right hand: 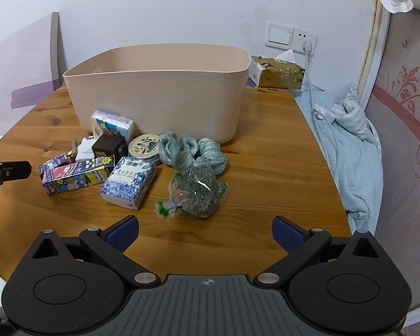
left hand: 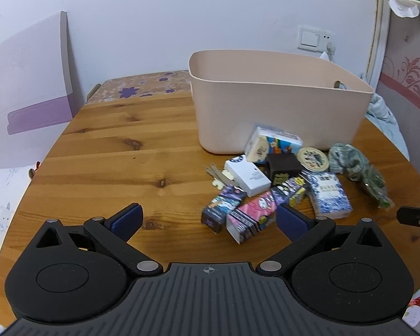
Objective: Organize objects
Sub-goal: 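Grasp the purple snack box with left tool while right tool grasps the green mesh bag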
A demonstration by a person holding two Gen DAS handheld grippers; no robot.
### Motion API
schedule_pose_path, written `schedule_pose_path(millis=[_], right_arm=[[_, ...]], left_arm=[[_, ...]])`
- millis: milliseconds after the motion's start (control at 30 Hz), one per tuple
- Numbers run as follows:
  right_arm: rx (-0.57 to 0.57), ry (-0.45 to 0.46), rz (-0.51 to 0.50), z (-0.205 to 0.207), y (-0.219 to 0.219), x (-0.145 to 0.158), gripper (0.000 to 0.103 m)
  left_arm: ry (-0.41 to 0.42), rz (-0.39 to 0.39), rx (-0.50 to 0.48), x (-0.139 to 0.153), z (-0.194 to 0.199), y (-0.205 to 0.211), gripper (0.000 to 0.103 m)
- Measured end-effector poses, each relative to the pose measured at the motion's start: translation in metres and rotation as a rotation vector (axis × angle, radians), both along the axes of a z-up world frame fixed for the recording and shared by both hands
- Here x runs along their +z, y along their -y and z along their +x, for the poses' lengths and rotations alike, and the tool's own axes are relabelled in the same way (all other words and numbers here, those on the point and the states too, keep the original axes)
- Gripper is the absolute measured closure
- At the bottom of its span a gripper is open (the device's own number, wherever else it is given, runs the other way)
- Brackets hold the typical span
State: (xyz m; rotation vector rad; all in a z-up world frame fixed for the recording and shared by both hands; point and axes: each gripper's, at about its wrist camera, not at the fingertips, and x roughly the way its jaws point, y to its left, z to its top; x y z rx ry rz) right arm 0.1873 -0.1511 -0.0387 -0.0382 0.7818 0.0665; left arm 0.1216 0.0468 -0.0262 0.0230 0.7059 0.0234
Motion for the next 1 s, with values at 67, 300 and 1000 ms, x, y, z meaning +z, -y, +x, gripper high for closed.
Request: schedule_pose_path(millis=[67,300,1000], right_arm=[[-0.005,-0.001,0.006,0.005,0.001,0.000,0.000],[-0.027,-0.005,0.036,0.021,0.004,0.000,0.000],[-0.020,-0.061,0.038,0.060,0.000,-0.012,0.004]], left_arm=[[-0.002,0.003,0.006,-0.001,0.007,-0.004,0.000],[-0.041,-0.024,0.007,-0.007,0.030,-0.015,0.000],[-0.112,-0.040,-0.105,-0.035,0.072,-0.020,0.012]])
